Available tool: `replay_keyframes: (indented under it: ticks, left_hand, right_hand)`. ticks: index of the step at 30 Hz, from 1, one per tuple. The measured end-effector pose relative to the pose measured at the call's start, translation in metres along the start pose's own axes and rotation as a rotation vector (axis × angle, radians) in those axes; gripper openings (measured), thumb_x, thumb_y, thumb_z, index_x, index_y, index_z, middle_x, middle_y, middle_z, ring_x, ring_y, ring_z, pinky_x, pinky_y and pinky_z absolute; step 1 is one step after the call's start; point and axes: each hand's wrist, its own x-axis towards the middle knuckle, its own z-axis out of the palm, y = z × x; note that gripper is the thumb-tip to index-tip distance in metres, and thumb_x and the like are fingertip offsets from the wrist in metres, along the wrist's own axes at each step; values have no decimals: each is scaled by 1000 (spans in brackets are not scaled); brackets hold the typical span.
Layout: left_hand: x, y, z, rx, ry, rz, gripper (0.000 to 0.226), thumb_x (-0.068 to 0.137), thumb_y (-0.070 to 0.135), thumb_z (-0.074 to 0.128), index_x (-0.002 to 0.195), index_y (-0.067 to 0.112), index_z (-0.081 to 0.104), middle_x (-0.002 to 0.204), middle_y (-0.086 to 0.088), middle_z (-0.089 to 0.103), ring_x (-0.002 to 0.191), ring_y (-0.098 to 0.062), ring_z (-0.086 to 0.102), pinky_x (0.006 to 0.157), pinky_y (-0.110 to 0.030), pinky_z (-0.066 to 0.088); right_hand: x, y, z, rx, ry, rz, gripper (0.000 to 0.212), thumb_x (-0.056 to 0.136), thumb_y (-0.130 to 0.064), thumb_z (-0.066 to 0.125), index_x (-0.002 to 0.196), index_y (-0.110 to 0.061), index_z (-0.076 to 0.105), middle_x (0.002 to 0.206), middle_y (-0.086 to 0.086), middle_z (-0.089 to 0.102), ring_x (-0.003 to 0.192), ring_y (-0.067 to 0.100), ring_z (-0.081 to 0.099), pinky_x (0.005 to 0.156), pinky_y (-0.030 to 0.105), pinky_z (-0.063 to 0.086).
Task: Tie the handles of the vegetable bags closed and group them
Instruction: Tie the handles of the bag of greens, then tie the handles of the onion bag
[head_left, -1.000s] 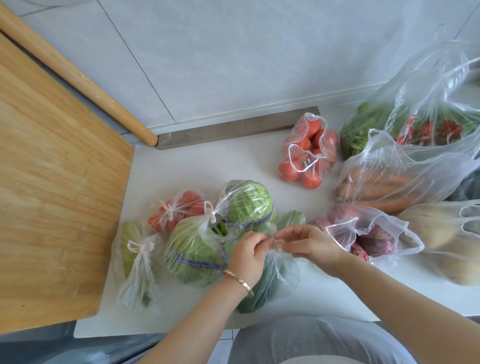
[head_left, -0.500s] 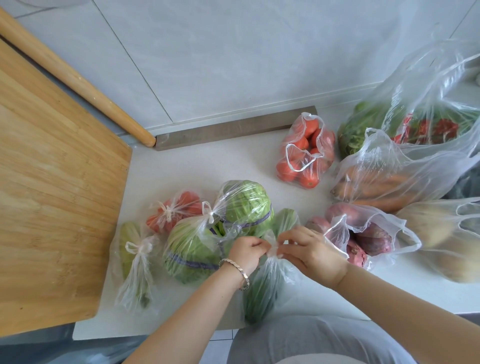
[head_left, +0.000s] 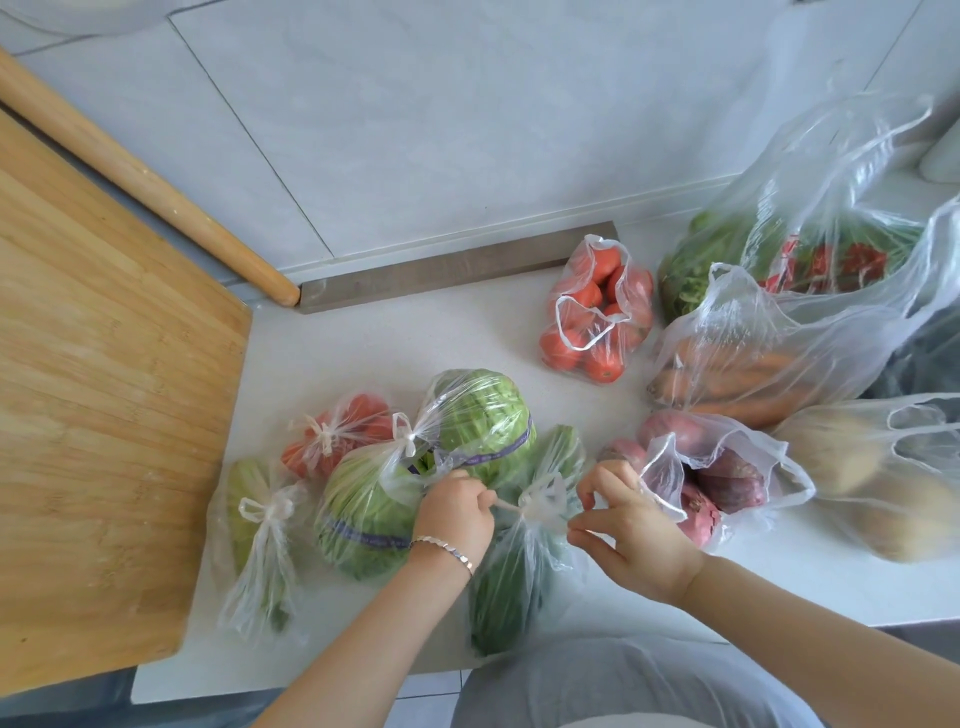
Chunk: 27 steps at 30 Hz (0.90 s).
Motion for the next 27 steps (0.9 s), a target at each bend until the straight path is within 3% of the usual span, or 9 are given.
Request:
replay_keyframes:
  ticks: [5,9,12,14,17,20,21,23,27]
  left_hand:
    - [6,22,-16,223,-67,84,24,94,14,40,104,7,60,114,-8,57,102,-24,55,86,-32,45]
    - [5,58,-21,49,-40,342,34,88,23,49,120,13,50,123,-3,47,117,-18,43,102,-27,34]
    - [-8,97,-18,-230,-233,394,68,58,57,56,113,17,50,109,8,46,108,-9,42,97,-21,33]
    - [-13,117,-10,-253,-320,374,75,41,68,53,98,19,51,91,16,39,95,-6,40,87,-19,35]
    - [-12,129,9,-203,-232,452,49,54,62,61,80,21,52,90,7,45,86,-13,45,83,-24,40]
    - [-10,137,13,-350,-94,457,41,72,43,58,72,2,61,99,-7,57,92,-23,54,75,-14,33]
    - [-8,138,11,-456,-81,411,46,70,46,55,71,0,62,96,-7,58,92,-21,55,73,-12,32]
    - [-4,138,-2,-764,-117,239,34,64,45,57,70,13,65,92,-1,60,93,-16,57,79,-12,38]
    - [2,138,-16,-1280,-217,136,17,85,13,54,69,10,59,96,-5,66,103,-16,58,87,-24,43]
  right_hand:
    - [25,-27,-30,59,-281,182,23,91,-29,52,91,-14,69,87,-7,49,82,6,43,81,22,39]
    - [31,-51,-98,209,18,45,18,85,-25,56,84,-15,70,73,-9,57,64,-3,49,64,9,40]
    - [21,-33,-137,137,278,126,18,82,-26,59,88,-13,71,75,-14,55,70,-5,51,67,15,44]
    - [10,-15,-149,33,290,348,31,81,-39,63,102,-16,66,91,-5,57,92,5,53,83,28,48]
    - [-11,10,-144,-165,-40,836,52,80,-52,57,119,-20,52,117,4,52,117,23,43,94,33,38]
    - [-24,16,-143,-338,-233,721,22,91,-30,47,82,-15,61,84,8,61,84,20,55,64,25,36]
    - [-25,15,-148,-431,-270,551,19,81,-16,56,62,-14,55,61,5,54,62,17,49,47,24,25]
    - [-23,17,-158,-610,-146,451,25,46,-7,66,45,-10,41,38,1,31,38,13,27,42,21,5]
    - [-34,31,-168,364,-14,791,30,89,-27,53,64,-9,53,64,5,44,58,16,39,55,27,33]
